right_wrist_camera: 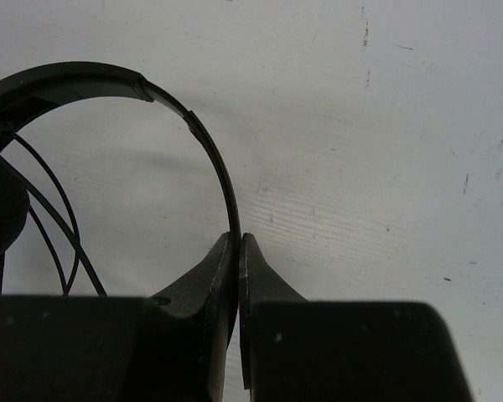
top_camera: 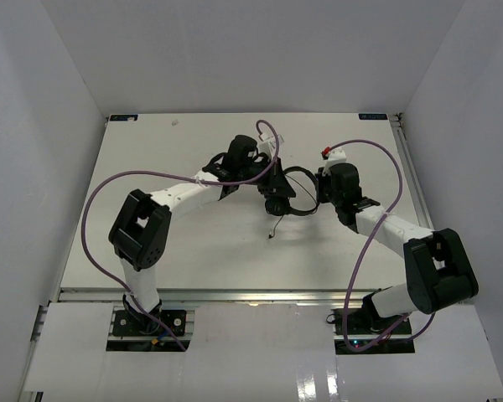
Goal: Wrap the headphones
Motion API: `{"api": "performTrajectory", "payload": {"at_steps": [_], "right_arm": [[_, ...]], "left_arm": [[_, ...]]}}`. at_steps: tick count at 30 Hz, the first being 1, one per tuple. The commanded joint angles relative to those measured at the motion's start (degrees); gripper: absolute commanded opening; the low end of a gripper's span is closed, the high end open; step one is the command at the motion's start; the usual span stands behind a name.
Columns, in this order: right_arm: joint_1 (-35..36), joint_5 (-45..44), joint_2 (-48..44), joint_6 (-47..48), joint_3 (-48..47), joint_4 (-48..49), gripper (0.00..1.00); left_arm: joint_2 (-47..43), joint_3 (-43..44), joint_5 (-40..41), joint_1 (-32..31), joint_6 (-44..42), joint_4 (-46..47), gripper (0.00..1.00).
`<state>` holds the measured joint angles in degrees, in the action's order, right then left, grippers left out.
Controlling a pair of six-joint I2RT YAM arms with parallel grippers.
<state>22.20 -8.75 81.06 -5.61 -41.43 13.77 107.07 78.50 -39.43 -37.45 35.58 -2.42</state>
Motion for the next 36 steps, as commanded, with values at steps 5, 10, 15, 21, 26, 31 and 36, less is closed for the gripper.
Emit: {"api": "performTrajectory", "payload": {"at_steps": [5,10,15,21,26,31,36], "right_arm": [[0.2,1.4,1.3,1.4,0.4,1.9,0.08],[0.2,1.4,1.2,1.8,0.6,1.8,0.08],[0.2,1.8,1.4,2.0,0.8,1.5,0.08],[0.3,3.1,0.8,2.7,1.4,1.2,0.08],[0.2,6.7,-0.7,2.5,1.6,-0.2,0.08],[0.2,11.5,-2.7,1.9,1.5,-1.4,0.08],[0.2,15.4,-4.9,1.3,1.3,-2.4,0.08]], "left_arm": [[-4.0,-2.2,-8.4,5.0,4.2,5.5,0.15],[-4.3,-4.8,-10.3,5.7,10.3,12.9,0.18],[-3.0,-3.6,-10.5,6.1,10.9,13.1,0.2],[-0.3,-0.2,-9.9,7.5,8.8,9.4,0.2],[2.1,1.1,-9.0,9.0,6.3,6.8,0.22],[5.0,2.1,-9.0,10.1,4.6,5.6,0.23],[7.7,2.9,-8.9,10.8,3.6,4.9,0.24]]}}
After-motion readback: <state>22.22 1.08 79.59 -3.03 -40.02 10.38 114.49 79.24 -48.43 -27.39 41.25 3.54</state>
